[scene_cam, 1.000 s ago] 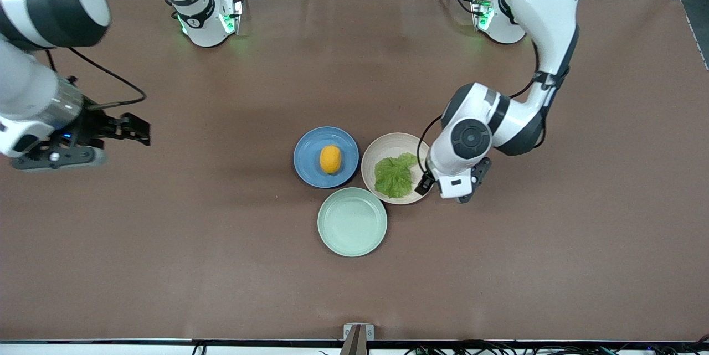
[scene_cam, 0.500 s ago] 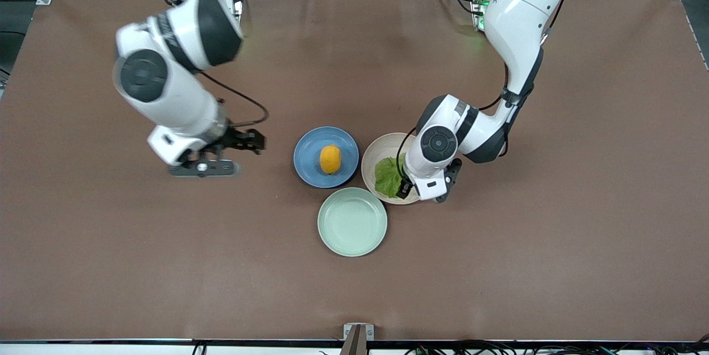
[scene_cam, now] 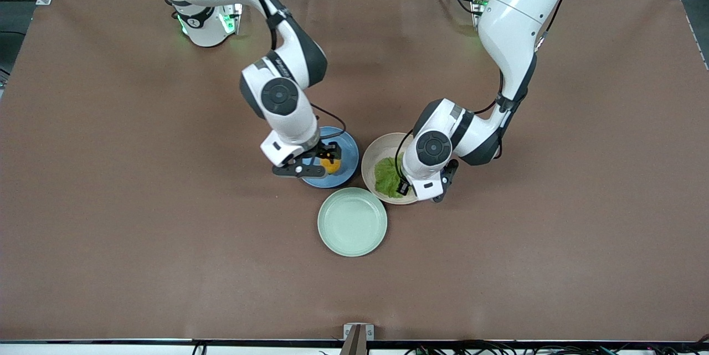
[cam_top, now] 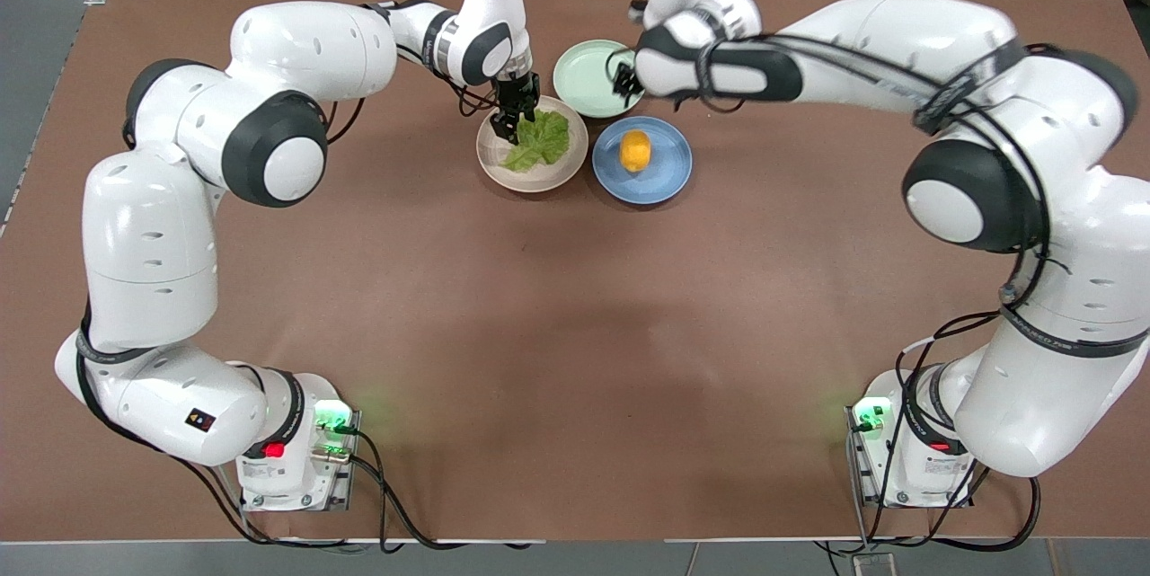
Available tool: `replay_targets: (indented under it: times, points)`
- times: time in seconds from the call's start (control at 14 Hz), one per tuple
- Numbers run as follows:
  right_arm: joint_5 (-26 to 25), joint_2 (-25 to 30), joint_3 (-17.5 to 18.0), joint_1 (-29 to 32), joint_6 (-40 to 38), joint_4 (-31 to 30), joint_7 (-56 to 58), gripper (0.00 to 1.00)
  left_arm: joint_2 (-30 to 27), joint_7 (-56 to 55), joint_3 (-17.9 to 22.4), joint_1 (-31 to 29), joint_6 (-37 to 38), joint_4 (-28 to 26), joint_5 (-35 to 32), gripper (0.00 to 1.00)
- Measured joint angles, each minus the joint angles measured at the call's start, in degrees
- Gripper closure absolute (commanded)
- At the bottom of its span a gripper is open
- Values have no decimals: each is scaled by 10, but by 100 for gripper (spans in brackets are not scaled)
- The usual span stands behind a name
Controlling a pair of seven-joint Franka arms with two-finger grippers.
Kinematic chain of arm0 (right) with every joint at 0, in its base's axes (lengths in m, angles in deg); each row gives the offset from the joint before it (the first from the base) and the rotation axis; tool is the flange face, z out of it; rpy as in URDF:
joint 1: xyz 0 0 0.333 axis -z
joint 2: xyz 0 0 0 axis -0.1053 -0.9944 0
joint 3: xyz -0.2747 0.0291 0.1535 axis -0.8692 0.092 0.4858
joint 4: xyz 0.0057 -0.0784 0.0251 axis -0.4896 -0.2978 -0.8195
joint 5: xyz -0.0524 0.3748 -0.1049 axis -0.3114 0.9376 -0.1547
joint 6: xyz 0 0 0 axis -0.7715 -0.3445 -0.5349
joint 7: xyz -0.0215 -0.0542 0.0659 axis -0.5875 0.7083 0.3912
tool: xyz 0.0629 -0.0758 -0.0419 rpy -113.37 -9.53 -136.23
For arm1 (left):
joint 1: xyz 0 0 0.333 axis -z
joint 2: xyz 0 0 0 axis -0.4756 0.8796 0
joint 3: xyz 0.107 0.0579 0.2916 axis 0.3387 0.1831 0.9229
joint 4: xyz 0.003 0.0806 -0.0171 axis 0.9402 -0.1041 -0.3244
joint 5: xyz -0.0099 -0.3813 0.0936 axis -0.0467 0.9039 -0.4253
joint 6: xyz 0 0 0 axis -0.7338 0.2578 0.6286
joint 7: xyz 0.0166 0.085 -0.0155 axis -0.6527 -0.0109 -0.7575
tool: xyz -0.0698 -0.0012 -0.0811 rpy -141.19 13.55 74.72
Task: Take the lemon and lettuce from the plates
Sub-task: 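Grasp the lettuce with the left gripper while the right gripper descends onto the lemon, then lift the lettuce with the left gripper while the right gripper grasps the lemon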
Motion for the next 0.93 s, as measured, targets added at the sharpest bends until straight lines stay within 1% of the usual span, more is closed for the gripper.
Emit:
replay_targets:
  times: [0.14, 0.21, 0.43, 0.64, 0.71, 0.93]
  points:
    - [0, -17, 0, -11, 36, -14, -4, 0, 1, 0, 0, 0, 0, 2, 0, 96]
    - [0, -24, -1, -13, 50, -19, -4, 0, 2, 0, 0, 0, 0, 2, 0, 100]
    - [0, -45, -1, -23, 75, -23, -4, 0, 2, 10, 0, 0, 0, 5, 0, 100]
    - [0, -59, -1, -36, 80, -26, -4, 0, 2, 30, 1, -1, 0, 11, 0, 100]
    - [0, -60, -1, -38, 80, -30, -4, 7, 1, 31, 2, -3, 0, 20, 0, 100]
    - [0, -60, -1, -40, 80, -43, -4, 48, -18, 32, 5, -31, 17, 49, 0, 100]
